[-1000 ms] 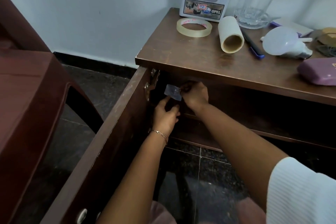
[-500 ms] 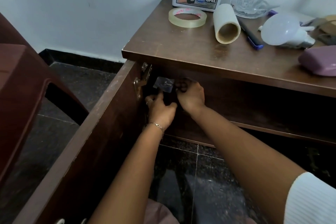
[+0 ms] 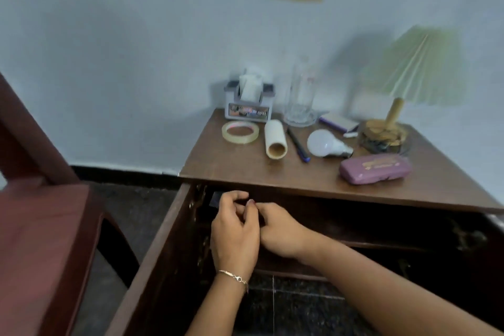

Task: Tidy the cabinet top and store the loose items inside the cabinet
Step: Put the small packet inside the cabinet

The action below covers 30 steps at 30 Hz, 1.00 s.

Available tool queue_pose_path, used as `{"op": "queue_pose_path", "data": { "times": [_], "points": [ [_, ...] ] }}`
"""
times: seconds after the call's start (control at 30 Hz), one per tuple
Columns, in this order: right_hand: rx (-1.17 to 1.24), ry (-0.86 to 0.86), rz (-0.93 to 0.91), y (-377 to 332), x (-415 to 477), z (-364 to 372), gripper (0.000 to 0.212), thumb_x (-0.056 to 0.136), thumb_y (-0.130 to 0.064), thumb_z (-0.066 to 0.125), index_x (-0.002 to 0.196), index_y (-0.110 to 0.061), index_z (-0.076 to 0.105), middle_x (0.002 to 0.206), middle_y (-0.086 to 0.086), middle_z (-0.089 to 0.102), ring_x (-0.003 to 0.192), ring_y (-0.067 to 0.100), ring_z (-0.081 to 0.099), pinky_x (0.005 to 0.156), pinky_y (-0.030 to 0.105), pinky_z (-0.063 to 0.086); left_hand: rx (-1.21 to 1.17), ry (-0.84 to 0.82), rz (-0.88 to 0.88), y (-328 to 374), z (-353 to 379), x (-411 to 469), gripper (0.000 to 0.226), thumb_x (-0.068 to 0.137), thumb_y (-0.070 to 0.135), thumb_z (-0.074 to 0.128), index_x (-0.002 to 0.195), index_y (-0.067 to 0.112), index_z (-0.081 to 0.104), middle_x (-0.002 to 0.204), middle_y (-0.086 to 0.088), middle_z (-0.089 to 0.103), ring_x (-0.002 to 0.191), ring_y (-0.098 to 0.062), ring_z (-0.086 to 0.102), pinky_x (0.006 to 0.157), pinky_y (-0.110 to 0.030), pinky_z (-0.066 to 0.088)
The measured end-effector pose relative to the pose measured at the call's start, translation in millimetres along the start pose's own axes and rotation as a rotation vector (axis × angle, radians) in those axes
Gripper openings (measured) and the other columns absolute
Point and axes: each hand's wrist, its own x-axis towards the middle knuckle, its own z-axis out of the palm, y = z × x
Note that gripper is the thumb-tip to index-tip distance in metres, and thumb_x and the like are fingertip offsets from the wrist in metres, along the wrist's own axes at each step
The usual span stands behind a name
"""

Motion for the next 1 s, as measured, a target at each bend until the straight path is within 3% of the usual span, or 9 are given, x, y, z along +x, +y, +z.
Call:
{"op": "queue_pose_path", "data": {
  "times": [0.1, 0.17, 0.23, 0.3, 0.4, 0.53, 0.73, 0.83, 1.0],
  "points": [
    [-0.017, 0.005, 0.021, -28.0, -12.0, -20.9, 0.038, 0.073, 0.003, 0.059, 0.104, -0.017, 0.069, 0.097, 0.004, 0.072, 0.095, 0.016, 0.066, 0.080, 0.032, 0.055, 0.012, -0.025, 0.039, 31.9, -4.2, 11.5, 0.012, 0.087, 0.026, 0.059, 0.096, 0.032, 0.054, 0.066, 0.005, 0.059, 0.066, -0.007, 0.058, 0.058, -0.023, 0.042],
    [0.018, 0.033, 0.027, -41.6, -14.4, -29.9, 0.035, 0.072, 0.007, 0.058, 0.099, -0.012, 0.068, 0.089, 0.008, 0.072, 0.083, 0.019, 0.069, 0.069, 0.030, 0.058, 0.051, -0.026, 0.061, 46.5, -6.4, 22.3, 0.014, 0.086, 0.026, 0.059, 0.096, 0.032, 0.053, 0.064, 0.006, 0.059, 0.065, -0.008, 0.058, 0.057, -0.024, 0.042],
    [-0.058, 0.134, 0.024, -50.1, -10.4, -35.8, 0.026, 0.074, 0.001, 0.059, 0.094, -0.012, 0.069, 0.085, 0.007, 0.072, 0.081, 0.020, 0.069, 0.071, 0.036, 0.059, 0.108, -0.013, 0.090, 53.8, -9.4, 36.1, 0.016, 0.084, 0.024, 0.060, 0.096, 0.031, 0.053, 0.063, 0.007, 0.058, 0.066, -0.009, 0.057, 0.057, -0.023, 0.038],
    [-0.238, 0.341, 0.033, -51.6, -2.3, -38.9, 0.016, 0.079, -0.016, 0.060, 0.092, -0.019, 0.069, 0.084, 0.000, 0.072, 0.083, 0.018, 0.068, 0.077, 0.038, 0.055, 0.180, -0.020, 0.132, 55.4, -11.4, 52.0, 0.020, 0.081, 0.022, 0.060, 0.099, 0.028, 0.054, 0.072, 0.007, 0.060, 0.078, -0.016, 0.059, 0.065, -0.027, 0.039],
    [-0.237, 0.615, 0.093, -50.0, 9.9, -41.5, 0.015, 0.081, -0.030, 0.061, 0.095, -0.026, 0.064, 0.091, -0.009, 0.067, 0.091, 0.013, 0.064, 0.080, 0.031, 0.051, 0.379, -0.128, 0.181, 48.6, -8.7, 79.4, 0.031, 0.081, 0.025, 0.062, 0.110, 0.021, 0.056, 0.108, -0.002, 0.058, 0.109, -0.022, 0.050, 0.093, -0.029, 0.037],
    [-0.327, 0.711, 0.104, -37.1, 29.4, -43.0, 0.050, 0.079, -0.028, 0.068, 0.124, -0.022, 0.048, 0.126, 0.001, 0.045, 0.117, 0.022, 0.048, 0.095, 0.033, 0.044, 0.571, -0.406, 0.110, 32.0, 0.9, 112.2, 0.063, 0.082, 0.036, 0.064, 0.136, 0.014, 0.039, 0.142, -0.012, 0.034, 0.133, -0.029, 0.032, 0.111, -0.034, 0.026],
    [-0.309, 0.696, 0.145, -15.5, 55.5, -45.2, 0.079, 0.081, -0.022, 0.071, 0.144, -0.018, 0.024, 0.154, 0.006, 0.017, 0.141, 0.025, 0.028, 0.111, 0.035, 0.032, 0.806, -0.437, 0.138, 23.4, 20.5, 144.2, 0.087, 0.084, 0.055, 0.054, 0.149, 0.018, 0.008, 0.158, -0.007, 0.005, 0.140, -0.033, 0.021, 0.111, -0.045, 0.024],
    [-0.238, 0.716, 0.140, -11.7, 71.2, -45.0, 0.082, 0.082, -0.024, 0.070, 0.147, -0.017, 0.021, 0.154, 0.007, 0.017, 0.141, 0.024, 0.028, 0.111, 0.034, 0.032, 0.848, -0.397, 0.153, 17.7, 23.5, 158.5, 0.077, 0.088, 0.052, 0.048, 0.149, 0.022, 0.011, 0.158, -0.002, 0.007, 0.137, -0.033, 0.025, 0.109, -0.046, 0.027],
    [-0.229, 0.683, 0.141, -6.2, 90.9, -48.0, 0.080, 0.083, -0.028, 0.068, 0.146, -0.014, 0.021, 0.151, 0.012, 0.023, 0.138, 0.028, 0.031, 0.111, 0.035, 0.030, 0.821, -0.381, 0.293, 11.1, 27.8, 174.5, 0.048, 0.097, 0.023, 0.038, 0.145, 0.022, 0.030, 0.155, 0.004, 0.025, 0.128, -0.032, 0.037, 0.104, -0.044, 0.033]
  ]
}}
